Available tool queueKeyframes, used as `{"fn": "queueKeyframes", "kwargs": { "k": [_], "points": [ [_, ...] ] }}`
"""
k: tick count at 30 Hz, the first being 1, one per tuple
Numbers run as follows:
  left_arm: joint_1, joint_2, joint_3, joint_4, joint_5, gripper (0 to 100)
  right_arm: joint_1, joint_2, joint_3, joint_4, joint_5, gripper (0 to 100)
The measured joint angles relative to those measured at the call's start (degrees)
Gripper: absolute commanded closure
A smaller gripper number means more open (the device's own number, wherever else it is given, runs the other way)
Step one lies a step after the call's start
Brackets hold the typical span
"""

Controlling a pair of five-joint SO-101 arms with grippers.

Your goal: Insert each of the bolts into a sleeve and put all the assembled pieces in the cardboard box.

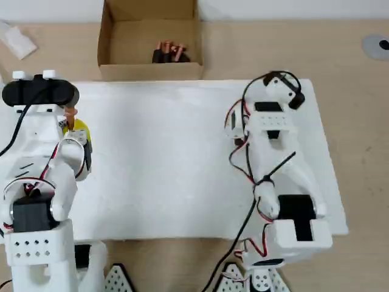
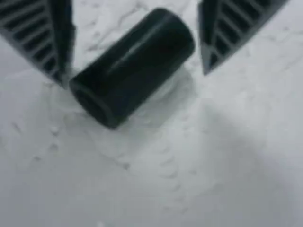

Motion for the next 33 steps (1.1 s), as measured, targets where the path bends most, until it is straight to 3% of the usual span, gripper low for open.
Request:
{"fn": "queueKeyframes", "kwargs": {
  "k": [27,33],
  "points": [
    [0.0,0.0,0.0,0.0,0.0,99,-0.5,2.5,-0.8,-0.1,2.8,81.2],
    [0.0,0.0,0.0,0.0,0.0,99,-1.4,2.6,-0.5,0.2,4.8,95.2]
  ]
}}
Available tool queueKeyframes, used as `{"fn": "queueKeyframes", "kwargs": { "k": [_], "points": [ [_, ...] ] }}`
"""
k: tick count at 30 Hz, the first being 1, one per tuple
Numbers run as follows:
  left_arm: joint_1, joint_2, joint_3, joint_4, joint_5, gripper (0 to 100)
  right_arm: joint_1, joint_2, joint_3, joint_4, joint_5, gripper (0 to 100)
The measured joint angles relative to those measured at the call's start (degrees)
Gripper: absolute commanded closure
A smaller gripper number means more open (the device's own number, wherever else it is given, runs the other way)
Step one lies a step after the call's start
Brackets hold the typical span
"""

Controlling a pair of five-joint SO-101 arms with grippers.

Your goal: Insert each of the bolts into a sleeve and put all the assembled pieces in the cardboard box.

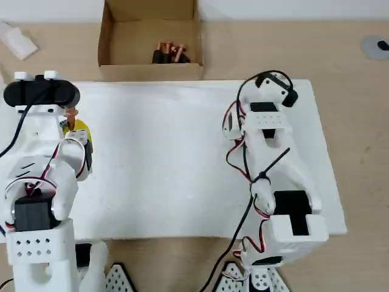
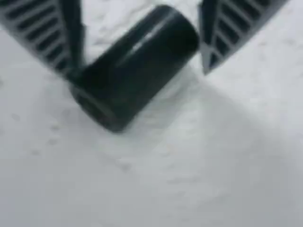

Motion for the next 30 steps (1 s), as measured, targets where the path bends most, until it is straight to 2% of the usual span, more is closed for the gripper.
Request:
{"fn": "queueKeyframes", "kwargs": {
  "k": [10,18,23,30],
  "points": [
    [0.0,0.0,0.0,0.0,0.0,99,-0.6,0.4,-0.2,-0.3,3.0,96.9],
    [0.0,0.0,0.0,0.0,0.0,99,-1.0,-0.3,-0.7,0.2,11.4,98.8],
    [0.0,0.0,0.0,0.0,2.0,99,-7.9,-7.6,-2.6,2.0,20.9,98.9],
    [0.0,0.0,-3.8,0.0,5.9,99,-16.8,-27.9,-2.6,2.1,31.5,98.9]
  ]
}}
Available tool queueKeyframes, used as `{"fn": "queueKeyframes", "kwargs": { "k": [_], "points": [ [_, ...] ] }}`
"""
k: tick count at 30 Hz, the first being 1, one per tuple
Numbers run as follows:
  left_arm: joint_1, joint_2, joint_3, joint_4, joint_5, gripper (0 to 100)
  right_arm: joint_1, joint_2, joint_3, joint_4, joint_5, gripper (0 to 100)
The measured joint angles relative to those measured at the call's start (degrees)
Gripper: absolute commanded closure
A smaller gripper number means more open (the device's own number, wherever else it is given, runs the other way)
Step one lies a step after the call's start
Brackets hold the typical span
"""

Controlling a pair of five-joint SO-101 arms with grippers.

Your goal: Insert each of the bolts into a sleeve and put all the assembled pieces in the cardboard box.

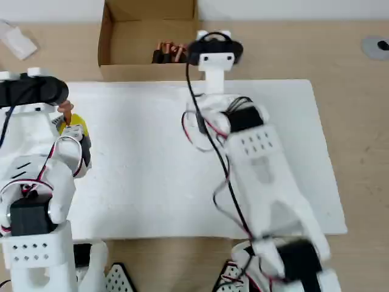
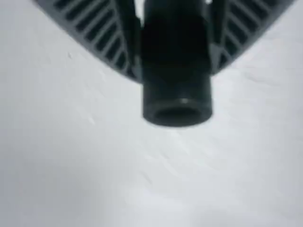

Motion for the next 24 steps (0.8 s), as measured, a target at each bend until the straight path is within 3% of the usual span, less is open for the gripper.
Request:
{"fn": "queueKeyframes", "kwargs": {
  "k": [7,16,24],
  "points": [
    [0.0,0.0,-1.1,0.0,0.3,99,-4.8,-22.9,6.9,-0.1,11.3,98.9],
    [0.1,0.0,-1.1,0.0,0.3,99,-9.3,-52.4,33.9,-8.4,13.3,98.9],
    [12.5,0.0,-1.1,0.0,0.3,99,-10.5,-71.7,53.7,-14.5,15.4,98.9]
  ]
}}
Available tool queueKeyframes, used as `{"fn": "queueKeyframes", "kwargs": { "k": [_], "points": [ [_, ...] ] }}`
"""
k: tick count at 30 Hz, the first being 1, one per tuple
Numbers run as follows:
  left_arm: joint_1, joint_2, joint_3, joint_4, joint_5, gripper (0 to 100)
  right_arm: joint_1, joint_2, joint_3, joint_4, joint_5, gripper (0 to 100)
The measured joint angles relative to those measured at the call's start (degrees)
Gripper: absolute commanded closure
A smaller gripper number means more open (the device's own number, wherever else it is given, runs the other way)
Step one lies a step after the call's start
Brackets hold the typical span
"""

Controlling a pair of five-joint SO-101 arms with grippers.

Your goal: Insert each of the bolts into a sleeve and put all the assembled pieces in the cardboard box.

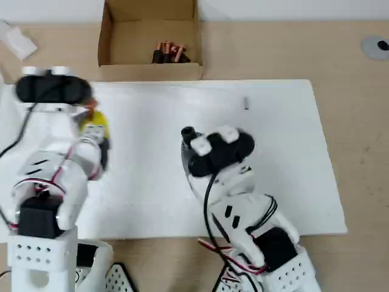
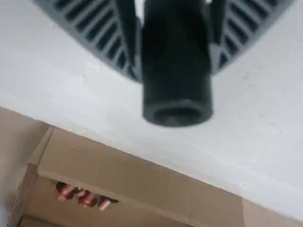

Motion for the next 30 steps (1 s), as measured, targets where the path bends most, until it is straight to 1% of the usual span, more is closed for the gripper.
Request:
{"fn": "queueKeyframes", "kwargs": {
  "k": [4,7,10,12,17,20,25,30],
  "points": [
    [7.6,0.0,0.0,-1.8,0.1,99,-0.1,-6.8,8.9,-4.0,3.6,98.9],
    [10.1,0.0,-0.4,-5.3,2.5,99,-0.1,-10.4,15.2,-9.5,6.2,98.9],
    [10.3,0.0,-2.4,-9.6,6.4,99,-1.1,-10.6,20.3,-13.1,6.9,98.9],
    [10.5,0.0,-3.2,-11.9,7.7,99,-2.5,-10.6,20.9,-14.5,6.5,98.9],
    [10.8,0.0,-3.3,-14.5,8.4,99,-6.9,-10.6,21.2,-17.7,3.4,98.9],
    [10.8,0.0,-3.3,-16.2,8.5,99,-8.4,-10.6,21.2,-20.7,3.2,98.9],
    [10.8,0.0,-3.3,-18.1,8.5,99,-9.1,-10.6,21.3,-29.0,3.1,98.9],
    [10.8,0.0,-3.3,-18.2,8.8,99,-13.3,-10.6,21.3,-30.6,3.1,98.9]
  ]
}}
